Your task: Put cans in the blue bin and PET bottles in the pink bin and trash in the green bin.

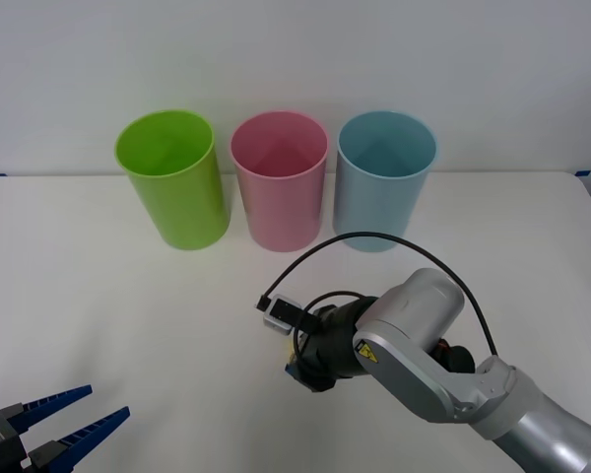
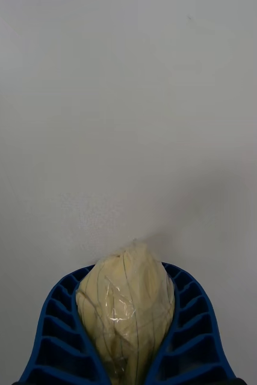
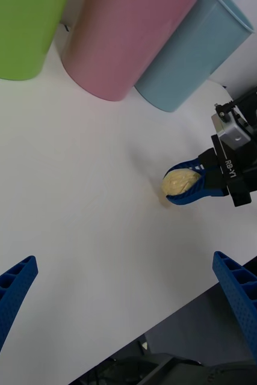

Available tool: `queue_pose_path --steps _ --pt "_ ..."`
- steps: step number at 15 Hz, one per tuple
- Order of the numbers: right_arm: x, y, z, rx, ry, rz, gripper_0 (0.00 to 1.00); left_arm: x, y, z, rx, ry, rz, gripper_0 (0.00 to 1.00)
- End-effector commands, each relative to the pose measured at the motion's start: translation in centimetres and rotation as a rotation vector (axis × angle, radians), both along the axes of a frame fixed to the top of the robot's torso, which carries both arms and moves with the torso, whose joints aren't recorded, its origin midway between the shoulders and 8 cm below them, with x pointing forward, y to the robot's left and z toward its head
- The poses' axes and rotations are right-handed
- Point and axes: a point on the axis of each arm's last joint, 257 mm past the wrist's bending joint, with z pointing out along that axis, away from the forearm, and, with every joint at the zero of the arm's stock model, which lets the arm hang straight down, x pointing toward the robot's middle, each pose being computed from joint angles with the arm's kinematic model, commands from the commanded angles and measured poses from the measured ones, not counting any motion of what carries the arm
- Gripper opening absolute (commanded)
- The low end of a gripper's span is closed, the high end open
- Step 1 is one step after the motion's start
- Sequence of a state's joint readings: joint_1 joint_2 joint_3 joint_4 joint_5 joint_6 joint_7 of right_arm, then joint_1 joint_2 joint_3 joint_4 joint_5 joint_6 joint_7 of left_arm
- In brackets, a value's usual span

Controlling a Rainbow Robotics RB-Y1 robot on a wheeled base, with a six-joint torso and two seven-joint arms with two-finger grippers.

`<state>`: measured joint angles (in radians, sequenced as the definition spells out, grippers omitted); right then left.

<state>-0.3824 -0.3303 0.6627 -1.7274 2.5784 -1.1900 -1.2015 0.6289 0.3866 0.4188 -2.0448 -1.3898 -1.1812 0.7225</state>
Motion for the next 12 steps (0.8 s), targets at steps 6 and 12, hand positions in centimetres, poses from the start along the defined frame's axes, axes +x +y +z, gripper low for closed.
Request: queue_pose_path --steps 6,12 --pt "-0.5 -0.3 3.2 0.110 -0.084 -0.002 0.00 0.0 0.0 0.0 0.000 0.000 0.000 1.00" --pt "-2.1 -0.1 6.4 0.484 -0.069 -0.060 0.00 0.0 0.0 0.0 0.000 0.000 0.000 1.00"
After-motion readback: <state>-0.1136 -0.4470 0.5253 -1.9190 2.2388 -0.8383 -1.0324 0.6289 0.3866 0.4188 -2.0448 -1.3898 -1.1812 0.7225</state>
